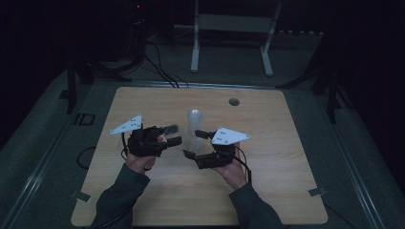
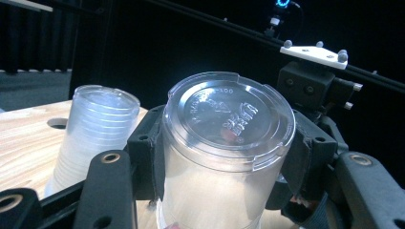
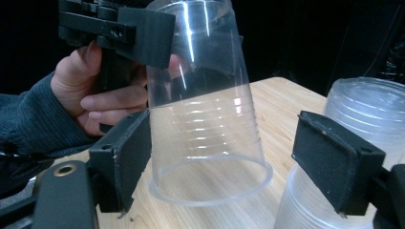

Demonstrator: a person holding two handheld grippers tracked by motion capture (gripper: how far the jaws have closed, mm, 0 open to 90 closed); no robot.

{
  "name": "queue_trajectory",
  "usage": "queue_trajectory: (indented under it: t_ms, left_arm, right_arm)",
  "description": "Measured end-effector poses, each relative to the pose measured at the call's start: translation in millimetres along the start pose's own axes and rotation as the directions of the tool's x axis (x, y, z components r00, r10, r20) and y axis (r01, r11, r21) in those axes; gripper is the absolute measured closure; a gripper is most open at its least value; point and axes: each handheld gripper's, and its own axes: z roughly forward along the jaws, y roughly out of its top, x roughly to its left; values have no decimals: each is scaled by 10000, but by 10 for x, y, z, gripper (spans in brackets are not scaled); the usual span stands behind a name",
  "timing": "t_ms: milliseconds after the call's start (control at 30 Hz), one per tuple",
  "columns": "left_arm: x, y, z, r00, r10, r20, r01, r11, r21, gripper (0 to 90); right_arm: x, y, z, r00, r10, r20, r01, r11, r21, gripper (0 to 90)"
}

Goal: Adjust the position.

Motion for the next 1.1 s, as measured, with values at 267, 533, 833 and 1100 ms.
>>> queue_trajectory:
  t_ms: [267,533,833,1100]
  left_arm:
    - [5,1,2,9991,-242,362,252,9993,-265,417]
    - [23,-11,3,9974,-480,541,504,9978,-432,419]
    - [16,-13,21,9963,-547,665,580,9971,-497,421]
    - [22,-19,22,9966,-548,615,577,9973,-465,418]
  right_arm:
    - [17,-3,29,9996,48,-282,-54,9998,-187,214]
    - [36,-2,74,9988,28,-495,-39,9997,-232,214]
    - [60,-7,131,9987,-93,-495,93,10000,-20,237]
    - [66,-4,142,9992,-231,-337,236,9996,159,280]
